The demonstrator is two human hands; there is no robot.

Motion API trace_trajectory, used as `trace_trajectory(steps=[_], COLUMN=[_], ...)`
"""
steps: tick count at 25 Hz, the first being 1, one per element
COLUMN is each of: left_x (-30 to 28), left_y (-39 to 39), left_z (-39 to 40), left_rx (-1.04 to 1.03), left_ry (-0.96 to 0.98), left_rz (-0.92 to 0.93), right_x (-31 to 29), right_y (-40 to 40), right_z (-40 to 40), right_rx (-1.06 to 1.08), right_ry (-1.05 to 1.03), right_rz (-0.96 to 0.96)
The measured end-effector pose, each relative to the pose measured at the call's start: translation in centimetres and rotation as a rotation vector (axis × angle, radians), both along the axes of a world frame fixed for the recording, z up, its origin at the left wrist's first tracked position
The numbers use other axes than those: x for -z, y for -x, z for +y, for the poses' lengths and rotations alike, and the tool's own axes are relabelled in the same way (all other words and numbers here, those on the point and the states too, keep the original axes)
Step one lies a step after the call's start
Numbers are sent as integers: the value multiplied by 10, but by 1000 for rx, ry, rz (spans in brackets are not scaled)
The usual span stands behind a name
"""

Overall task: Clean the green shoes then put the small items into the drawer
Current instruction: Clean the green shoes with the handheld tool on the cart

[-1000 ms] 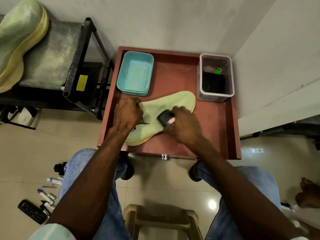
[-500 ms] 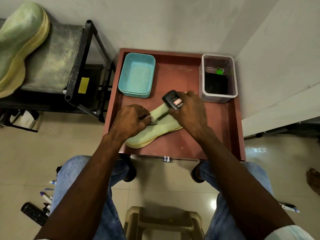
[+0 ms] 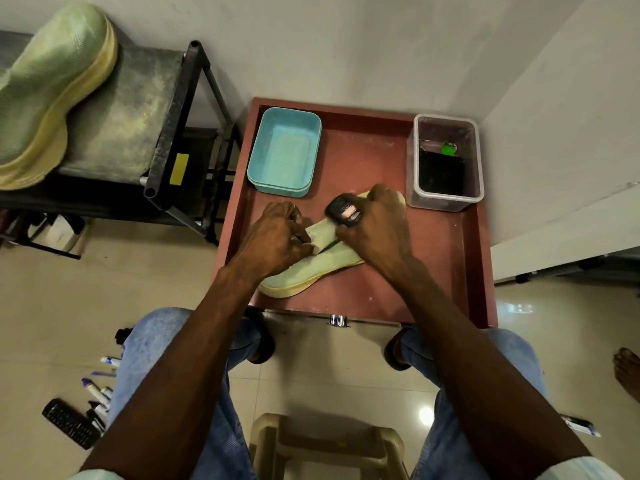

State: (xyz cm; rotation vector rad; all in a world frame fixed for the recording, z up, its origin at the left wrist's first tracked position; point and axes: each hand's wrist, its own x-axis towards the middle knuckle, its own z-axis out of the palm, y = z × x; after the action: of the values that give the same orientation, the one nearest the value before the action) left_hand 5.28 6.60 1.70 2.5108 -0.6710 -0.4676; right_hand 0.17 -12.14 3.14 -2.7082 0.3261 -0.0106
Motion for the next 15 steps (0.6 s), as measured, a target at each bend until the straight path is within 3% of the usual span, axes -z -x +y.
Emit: trace_trajectory(steps=[2,5,7,9,11,13,15], left_x=[-2,-1,1,2,-1,-3,-4], left_y=[3,3,1,0,0,-1,0], left_z=[-2,0,0,-3,-4,-4,-4], left_rx=[-75,-230,-276,-265,-256,-268,-275], left_ry=[30,23,23,6,-14,3,15], left_rz=[-2,-21,34,88,136,173,176], right_x=[-3,-6,-6,-7,-5,-2,-2], right_y=[0,-5,-4,-1,-6,-8,-7], right_z=[11,-11,-2,16,5,-7,5], right_rx=[-115,131,64,-126,-19,155,40], right_ry=[-182,-41,-16,-167,-182,-12,-64], right_rz=[109,24,-2,96,100,28,50])
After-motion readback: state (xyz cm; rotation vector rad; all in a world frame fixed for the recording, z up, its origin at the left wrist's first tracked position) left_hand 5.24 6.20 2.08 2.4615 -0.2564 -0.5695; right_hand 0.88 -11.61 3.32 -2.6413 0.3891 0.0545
